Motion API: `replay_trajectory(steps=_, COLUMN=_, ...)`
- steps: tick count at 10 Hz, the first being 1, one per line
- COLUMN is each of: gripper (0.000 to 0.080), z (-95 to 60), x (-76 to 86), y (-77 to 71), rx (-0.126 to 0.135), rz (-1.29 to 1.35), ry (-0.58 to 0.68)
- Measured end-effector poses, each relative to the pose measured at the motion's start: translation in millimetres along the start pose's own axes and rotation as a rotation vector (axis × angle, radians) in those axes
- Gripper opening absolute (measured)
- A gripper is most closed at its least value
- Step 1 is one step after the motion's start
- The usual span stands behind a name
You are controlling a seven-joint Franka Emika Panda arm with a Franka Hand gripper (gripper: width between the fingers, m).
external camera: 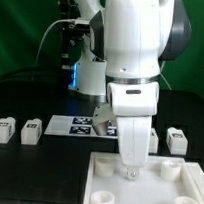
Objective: Assemble one leg
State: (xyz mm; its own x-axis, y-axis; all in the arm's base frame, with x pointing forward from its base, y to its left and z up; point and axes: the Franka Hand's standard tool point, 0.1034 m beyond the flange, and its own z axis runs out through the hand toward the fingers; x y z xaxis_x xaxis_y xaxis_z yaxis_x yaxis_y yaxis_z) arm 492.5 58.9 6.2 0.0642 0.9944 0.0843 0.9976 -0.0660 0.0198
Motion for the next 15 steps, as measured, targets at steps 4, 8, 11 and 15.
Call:
replay_trajectory(steps=4, gripper=0.0649, z=-0.9, x=1.0, y=0.1, rx=-0.001, rz=0.050, ry=0.001)
replay_trajectory(steps=8, gripper=0.0649, z=-38.8, x=40.3, y=-5.4, rx=-0.054, rz=0.483, ry=0.009)
replay_trajectory(steps=11, gripper=0.0649, z=-44.9, x=67.9, y=-14.6, rx=-0.061, rz=0.910, ry=0.048)
replay_trajectory(steps=15, gripper=0.0649, z=-42.0, x=87.0, y=-24.4, rx=-0.006, rz=1.446, ry=0.068)
